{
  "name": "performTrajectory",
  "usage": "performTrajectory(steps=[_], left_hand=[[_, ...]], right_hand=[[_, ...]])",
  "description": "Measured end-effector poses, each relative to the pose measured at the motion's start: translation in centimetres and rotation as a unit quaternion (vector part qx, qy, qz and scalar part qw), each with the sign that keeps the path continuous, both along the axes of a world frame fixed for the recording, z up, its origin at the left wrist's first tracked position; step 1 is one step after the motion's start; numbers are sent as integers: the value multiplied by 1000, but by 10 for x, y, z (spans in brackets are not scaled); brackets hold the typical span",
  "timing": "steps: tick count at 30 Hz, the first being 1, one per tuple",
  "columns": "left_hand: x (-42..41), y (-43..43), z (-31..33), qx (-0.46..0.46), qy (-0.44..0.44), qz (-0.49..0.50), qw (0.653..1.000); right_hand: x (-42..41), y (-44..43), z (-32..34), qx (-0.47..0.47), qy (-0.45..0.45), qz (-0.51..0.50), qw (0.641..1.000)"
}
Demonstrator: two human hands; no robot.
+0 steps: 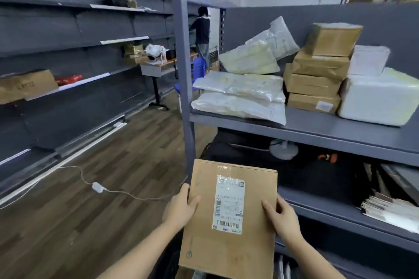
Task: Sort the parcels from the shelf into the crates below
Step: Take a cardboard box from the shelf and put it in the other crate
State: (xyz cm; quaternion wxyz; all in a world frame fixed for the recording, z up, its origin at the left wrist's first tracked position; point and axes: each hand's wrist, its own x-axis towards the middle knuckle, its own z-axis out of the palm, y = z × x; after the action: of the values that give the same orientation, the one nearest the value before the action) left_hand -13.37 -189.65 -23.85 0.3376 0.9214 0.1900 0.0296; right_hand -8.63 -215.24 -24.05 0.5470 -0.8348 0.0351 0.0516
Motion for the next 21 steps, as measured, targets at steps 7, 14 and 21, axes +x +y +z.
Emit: performTrajectory(steps=[7, 14, 21], left_hand=[[19, 39, -162, 8, -32, 37, 999], [26, 38, -295, -14, -127, 44, 991], [20, 30, -373, -48, -191, 99, 975]], right_hand=[[23, 39, -159, -10, -32, 15, 999], [31, 43, -287, -37, -71, 9, 997], [24, 41, -374, 29, -50, 6, 998]])
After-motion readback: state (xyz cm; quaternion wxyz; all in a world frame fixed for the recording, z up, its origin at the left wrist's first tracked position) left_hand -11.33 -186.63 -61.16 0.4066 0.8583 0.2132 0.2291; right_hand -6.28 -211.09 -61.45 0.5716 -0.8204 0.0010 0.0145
